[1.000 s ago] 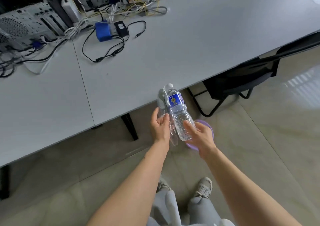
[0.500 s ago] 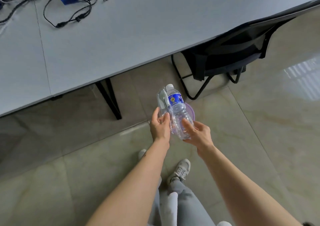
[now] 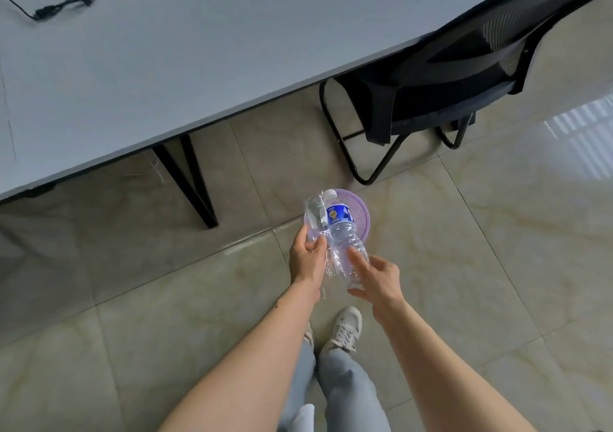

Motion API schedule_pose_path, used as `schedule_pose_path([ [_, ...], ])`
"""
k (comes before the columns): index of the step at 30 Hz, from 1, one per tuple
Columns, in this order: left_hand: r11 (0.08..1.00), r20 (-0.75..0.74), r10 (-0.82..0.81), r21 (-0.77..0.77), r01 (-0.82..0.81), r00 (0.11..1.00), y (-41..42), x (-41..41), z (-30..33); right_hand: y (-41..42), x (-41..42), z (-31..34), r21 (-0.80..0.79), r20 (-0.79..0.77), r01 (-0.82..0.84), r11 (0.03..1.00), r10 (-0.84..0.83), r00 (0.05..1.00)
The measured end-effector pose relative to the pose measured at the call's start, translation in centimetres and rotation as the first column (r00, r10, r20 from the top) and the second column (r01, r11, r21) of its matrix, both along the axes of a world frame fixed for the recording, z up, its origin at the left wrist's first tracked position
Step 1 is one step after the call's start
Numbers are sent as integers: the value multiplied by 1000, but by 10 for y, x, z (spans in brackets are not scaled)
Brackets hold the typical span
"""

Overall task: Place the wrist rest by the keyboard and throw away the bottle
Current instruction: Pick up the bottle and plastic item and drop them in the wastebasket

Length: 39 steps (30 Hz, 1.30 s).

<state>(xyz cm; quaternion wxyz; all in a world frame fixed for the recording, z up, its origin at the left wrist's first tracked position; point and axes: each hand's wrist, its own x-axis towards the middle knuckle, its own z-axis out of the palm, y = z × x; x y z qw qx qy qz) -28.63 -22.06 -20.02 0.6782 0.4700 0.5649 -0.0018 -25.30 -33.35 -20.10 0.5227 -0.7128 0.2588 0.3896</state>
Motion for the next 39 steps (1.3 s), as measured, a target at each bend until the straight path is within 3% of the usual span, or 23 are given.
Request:
schedule_pose_path([
  [23, 976, -77, 208, -43, -211, 975, -45, 35, -163, -32, 52, -173, -55, -113, -123, 991, 116, 987],
  [39, 991, -86, 116, -58, -121, 989, -35, 37, -270, -19, 56, -268, -80, -203, -67, 995, 49, 978],
])
